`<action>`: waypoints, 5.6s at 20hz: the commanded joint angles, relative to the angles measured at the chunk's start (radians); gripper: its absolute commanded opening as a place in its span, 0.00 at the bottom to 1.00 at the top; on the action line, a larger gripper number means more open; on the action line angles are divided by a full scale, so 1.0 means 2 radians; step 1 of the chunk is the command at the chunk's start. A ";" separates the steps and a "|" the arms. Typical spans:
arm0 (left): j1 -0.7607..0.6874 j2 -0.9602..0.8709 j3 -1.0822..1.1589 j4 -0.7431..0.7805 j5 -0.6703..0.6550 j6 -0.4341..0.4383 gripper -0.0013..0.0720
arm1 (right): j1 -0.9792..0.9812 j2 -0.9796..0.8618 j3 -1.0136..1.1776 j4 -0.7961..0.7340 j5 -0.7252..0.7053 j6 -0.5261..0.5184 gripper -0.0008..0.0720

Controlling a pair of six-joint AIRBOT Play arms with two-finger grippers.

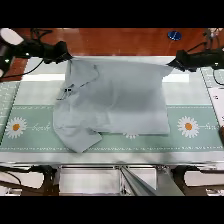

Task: Fold the shirts.

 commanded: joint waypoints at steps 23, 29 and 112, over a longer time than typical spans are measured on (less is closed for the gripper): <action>0.397 0.221 -0.522 0.004 -0.182 0.052 0.71 | -0.196 0.352 -0.526 0.065 0.042 -0.084 0.58; 0.336 0.220 -0.547 -0.033 -0.120 0.085 0.71 | -0.196 0.352 -0.526 0.065 0.040 -0.083 0.58; 0.021 0.391 -0.189 0.266 -0.058 -0.070 0.04 | -0.003 0.378 -0.119 -0.090 0.093 0.015 0.04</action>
